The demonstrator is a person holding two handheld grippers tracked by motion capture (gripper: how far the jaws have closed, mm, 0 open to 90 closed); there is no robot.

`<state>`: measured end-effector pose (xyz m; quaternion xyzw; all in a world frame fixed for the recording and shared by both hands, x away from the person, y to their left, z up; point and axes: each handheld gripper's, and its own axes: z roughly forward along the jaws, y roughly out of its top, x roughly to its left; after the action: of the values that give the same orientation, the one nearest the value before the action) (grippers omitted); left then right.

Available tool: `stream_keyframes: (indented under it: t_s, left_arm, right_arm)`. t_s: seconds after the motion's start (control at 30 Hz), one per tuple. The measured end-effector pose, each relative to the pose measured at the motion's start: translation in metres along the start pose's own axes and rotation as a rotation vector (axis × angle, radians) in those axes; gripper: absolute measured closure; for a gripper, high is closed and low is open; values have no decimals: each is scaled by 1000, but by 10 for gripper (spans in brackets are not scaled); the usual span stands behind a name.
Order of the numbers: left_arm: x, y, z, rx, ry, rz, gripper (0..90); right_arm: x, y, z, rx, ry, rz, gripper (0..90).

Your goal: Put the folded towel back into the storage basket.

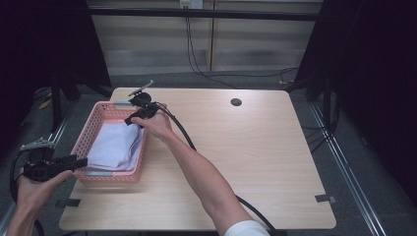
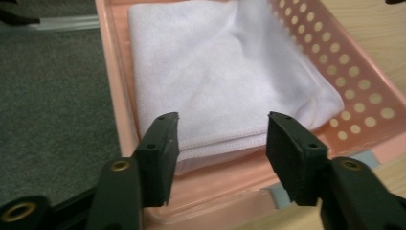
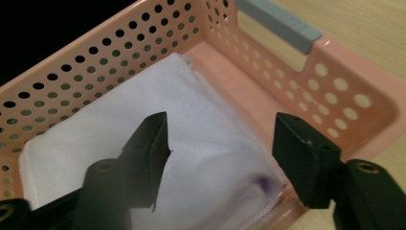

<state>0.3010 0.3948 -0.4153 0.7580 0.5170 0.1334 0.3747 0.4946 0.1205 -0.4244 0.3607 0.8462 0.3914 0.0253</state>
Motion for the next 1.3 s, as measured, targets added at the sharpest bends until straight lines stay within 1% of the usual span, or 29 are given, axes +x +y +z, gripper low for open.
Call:
stream_keyframes:
  t_s: [0.03,0.1,0.13,0.17,0.2,0.27,0.3,0.33,0.4,0.43,0.47,0.5,0.53,0.6,0.63,0.67,0.7,0.73,0.77,0.83,0.9,0.93,1.03,1.07,1.1,1.13,1.23,1.27,1.3]
  left_arm:
    - [-3,2,-1,-5,1,5,435]
    - [-8,6,-3,-37,-16,5,415]
    - [-12,9,-4,-47,-18,12,415]
    - [-15,10,-3,-60,-27,10,415]
    - [-19,12,-3,-66,-48,17,415]
    - [-27,15,-1,-75,-57,20,427]
    - [-31,16,1,-86,-75,14,430]
    - [-35,16,3,-96,-83,9,430]
    - [-43,18,8,-91,-95,19,430]
    - [-47,19,10,-86,-97,26,430]
    - [-51,19,12,-88,-104,30,433]
    - [-56,19,14,-88,-122,50,485]
    - [-62,19,17,-88,-128,62,527]
    - [-73,19,22,-75,-128,72,496]
    - [-79,20,25,-81,-144,64,483]
    - [-85,20,28,-80,-148,71,468]
    - [-92,21,31,-91,-147,72,458]
    - [-98,21,33,-93,-156,85,449]
    - [-105,22,37,-94,-168,94,437]
    - [-118,23,42,-108,-167,108,418]
    - [-129,24,49,-110,-172,118,416]
    - [-134,24,52,-116,-173,113,415]
    - [-148,23,63,-113,-189,119,394]
    - [-151,22,67,-116,-216,127,351]
    - [-155,21,70,-113,-234,133,329]
    - [-158,21,74,-104,-229,141,336]
    - [-169,19,83,-103,-254,127,322]
    - [-173,18,86,-95,-256,136,308]
    - [-176,18,88,-89,-267,136,281]
  right_arm:
    - [-2,1,-2,-3,8,2,347]
    - [-4,2,-8,-24,8,-6,343]
    - [-5,2,-11,-26,17,-11,344]
    - [-5,2,-15,-35,19,-31,348]
    - [-5,1,-19,-43,25,-37,351]
    - [-7,-2,-29,-53,46,-58,354]
    - [-8,-5,-35,-62,54,-63,357]
    - [-10,-9,-43,-74,67,-72,350]
    - [-12,-16,-57,-94,78,-81,348]
    - [-14,-20,-64,-93,80,-93,348]
    - [-15,-24,-69,-96,81,-92,345]
    - [-17,-28,-76,-98,80,-99,341]
    - [-19,-33,-83,-105,75,-100,336]
    - [-23,-42,-98,-132,82,-95,338]
    - [-24,-47,-105,-145,84,-93,337]
    - [-25,-53,-112,-156,79,-98,338]
    - [-26,-59,-118,-162,74,-101,340]
    - [-27,-65,-125,-175,75,-96,342]
    - [-29,-71,-131,-180,75,-99,343]
    - [-31,-85,-143,-190,66,-97,343]
    - [-34,-99,-153,-197,65,-94,342]
    - [-36,-105,-158,-197,60,-93,342]
    - [-44,-125,-173,-215,52,-78,343]
    - [-46,-132,-178,-223,49,-71,344]
    - [-47,-138,-184,-225,43,-70,345]
    - [-49,-144,-189,-231,37,-67,345]
    - [-54,-165,-207,-242,21,-50,346]
    - [-54,-170,-211,-243,16,-50,345]
    - [-55,-177,-217,-238,16,-47,343]
